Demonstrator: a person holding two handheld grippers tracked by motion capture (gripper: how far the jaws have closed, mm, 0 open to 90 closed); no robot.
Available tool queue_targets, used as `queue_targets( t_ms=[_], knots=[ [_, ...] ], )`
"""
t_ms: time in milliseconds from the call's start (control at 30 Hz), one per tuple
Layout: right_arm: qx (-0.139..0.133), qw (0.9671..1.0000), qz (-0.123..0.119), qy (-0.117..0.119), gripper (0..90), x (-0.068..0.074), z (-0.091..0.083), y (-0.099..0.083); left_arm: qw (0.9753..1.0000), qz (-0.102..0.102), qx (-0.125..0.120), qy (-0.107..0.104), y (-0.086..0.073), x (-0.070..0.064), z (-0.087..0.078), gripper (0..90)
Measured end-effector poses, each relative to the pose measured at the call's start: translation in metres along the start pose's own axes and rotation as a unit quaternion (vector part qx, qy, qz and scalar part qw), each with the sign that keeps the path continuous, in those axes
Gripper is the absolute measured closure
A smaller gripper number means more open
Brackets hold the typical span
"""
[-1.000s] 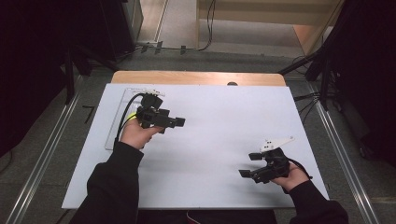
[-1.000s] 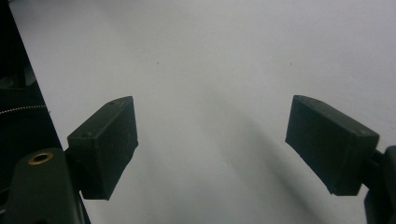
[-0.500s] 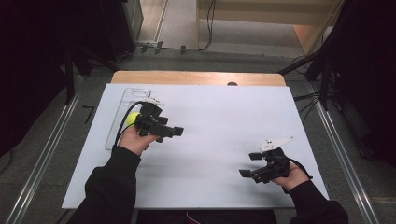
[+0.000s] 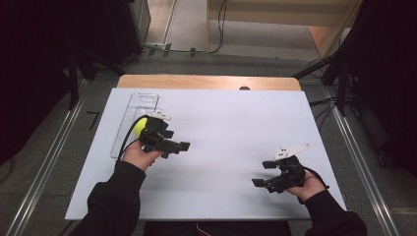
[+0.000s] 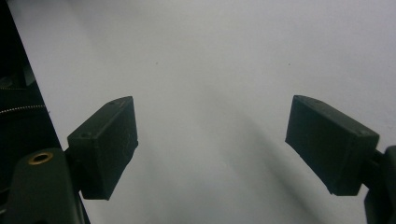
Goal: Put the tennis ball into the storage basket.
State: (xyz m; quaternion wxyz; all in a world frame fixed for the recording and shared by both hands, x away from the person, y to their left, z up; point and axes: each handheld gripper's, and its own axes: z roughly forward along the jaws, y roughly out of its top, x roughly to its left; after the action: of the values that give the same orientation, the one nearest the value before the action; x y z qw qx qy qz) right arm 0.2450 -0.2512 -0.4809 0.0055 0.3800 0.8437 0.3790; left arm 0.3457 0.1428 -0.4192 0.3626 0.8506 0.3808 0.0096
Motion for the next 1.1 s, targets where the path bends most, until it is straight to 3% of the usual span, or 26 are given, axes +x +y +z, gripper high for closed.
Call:
queue_targets(
  t_ms=[633,1100],
  knots=[
    [0.002,1.0,0.0,-0.001,14.8,-0.001,0.001,0.0,0.9998,0.011,-0.003,-0.018,-0.027,-0.004,-0.004,15.8],
    [0.003,1.0,0.0,-0.002,14.8,0.0,0.001,0.0,0.9997,0.023,-0.003,-0.012,-0.046,-0.013,-0.007,15.8]
  ],
)
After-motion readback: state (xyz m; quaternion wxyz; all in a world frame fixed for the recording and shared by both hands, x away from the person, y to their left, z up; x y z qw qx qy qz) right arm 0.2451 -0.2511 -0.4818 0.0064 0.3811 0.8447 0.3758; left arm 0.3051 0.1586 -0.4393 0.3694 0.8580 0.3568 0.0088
